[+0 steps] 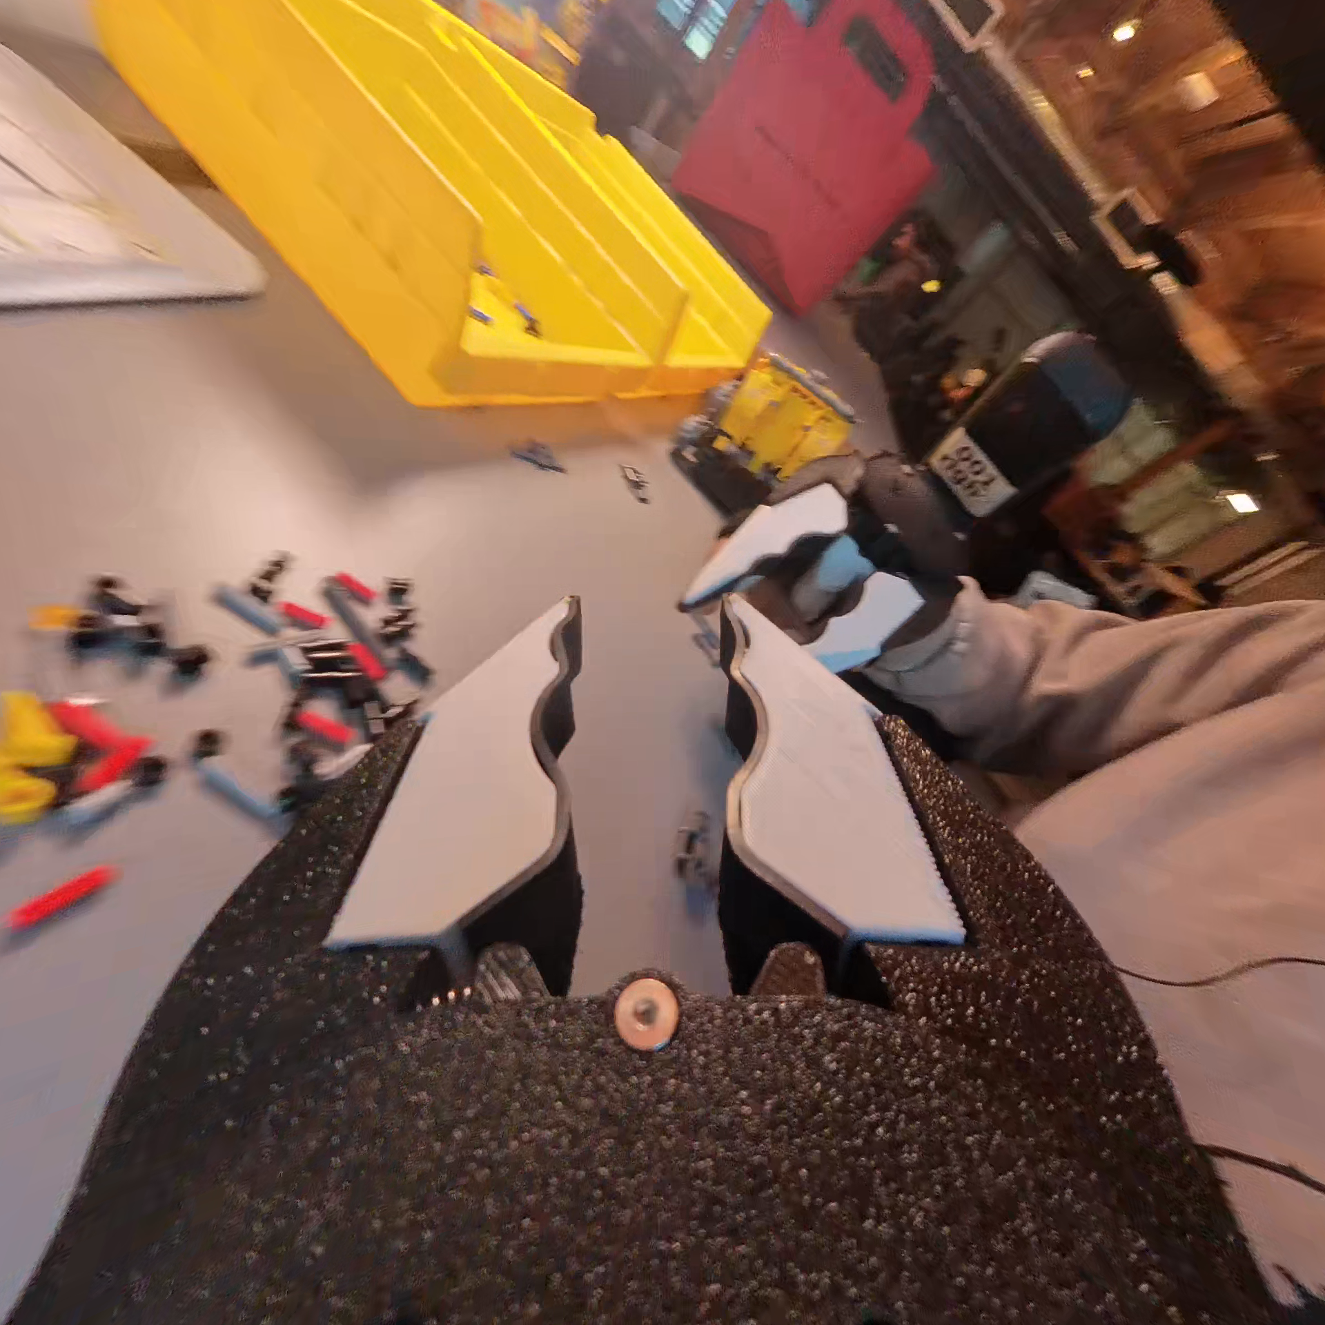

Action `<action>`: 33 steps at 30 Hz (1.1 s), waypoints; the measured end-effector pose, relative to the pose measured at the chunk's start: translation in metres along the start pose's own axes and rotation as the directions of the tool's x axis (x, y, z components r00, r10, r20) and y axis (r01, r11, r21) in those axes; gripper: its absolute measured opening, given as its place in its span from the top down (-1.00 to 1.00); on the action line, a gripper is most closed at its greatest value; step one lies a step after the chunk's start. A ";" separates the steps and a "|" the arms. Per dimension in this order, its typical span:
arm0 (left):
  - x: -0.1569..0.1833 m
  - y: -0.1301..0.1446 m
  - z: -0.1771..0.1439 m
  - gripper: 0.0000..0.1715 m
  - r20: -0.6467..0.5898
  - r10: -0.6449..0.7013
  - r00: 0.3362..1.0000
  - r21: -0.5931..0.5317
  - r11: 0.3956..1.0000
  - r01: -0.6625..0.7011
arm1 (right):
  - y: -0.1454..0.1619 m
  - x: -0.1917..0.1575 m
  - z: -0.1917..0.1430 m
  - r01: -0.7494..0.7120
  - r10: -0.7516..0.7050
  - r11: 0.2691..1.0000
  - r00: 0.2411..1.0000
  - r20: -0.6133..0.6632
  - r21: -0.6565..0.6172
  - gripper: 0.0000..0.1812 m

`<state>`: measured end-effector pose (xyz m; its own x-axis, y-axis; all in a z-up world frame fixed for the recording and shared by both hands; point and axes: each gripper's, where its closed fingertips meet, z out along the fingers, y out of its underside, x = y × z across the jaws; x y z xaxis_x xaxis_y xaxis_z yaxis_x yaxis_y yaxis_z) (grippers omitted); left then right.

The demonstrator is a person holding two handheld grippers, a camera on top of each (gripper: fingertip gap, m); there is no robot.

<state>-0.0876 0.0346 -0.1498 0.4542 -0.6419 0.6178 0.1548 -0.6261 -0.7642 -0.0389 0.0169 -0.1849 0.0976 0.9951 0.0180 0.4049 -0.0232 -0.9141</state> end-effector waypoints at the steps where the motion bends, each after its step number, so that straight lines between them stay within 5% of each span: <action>1: 0.013 0.004 0.009 0.55 -0.074 -0.056 0.996 -0.010 0.998 0.056 | -0.004 0.000 -0.001 0.014 -0.013 1.000 1.000 -0.008 0.023 0.59; 7: 0.036 0.023 0.036 0.61 -0.213 -0.228 0.950 -0.081 0.973 0.215 | -0.021 -0.007 -0.004 0.115 -0.111 0.988 0.993 -0.040 0.101 0.59; 19: 0.035 0.026 0.034 0.92 -0.185 -0.111 0.976 -0.085 0.992 0.097 | -0.024 -0.009 -0.007 0.184 -0.177 0.977 0.982 -0.069 0.105 0.53; 24: -0.012 -0.017 -0.008 0.91 0.163 0.143 0.976 0.057 0.986 -0.154 | -0.006 -0.002 -0.027 0.148 -0.147 0.989 0.986 0.080 -0.012 0.35; 29: -0.093 -0.069 -0.099 0.92 0.658 0.234 0.716 0.089 0.920 -0.382 | 0.060 -0.015 -0.050 0.199 -0.113 0.935 0.951 0.286 -0.293 0.27; 33: -0.151 -0.083 -0.153 0.91 0.824 0.152 0.546 0.062 0.934 -0.353 | 0.085 -0.037 -0.046 0.255 -0.105 0.896 0.917 0.384 -0.363 0.27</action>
<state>-0.3030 0.1158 -0.1516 0.9944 -0.0804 0.0688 0.0385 -0.3305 -0.9430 0.0339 -0.0261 -0.2442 -0.3021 0.9523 -0.0431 0.7179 0.1975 -0.6676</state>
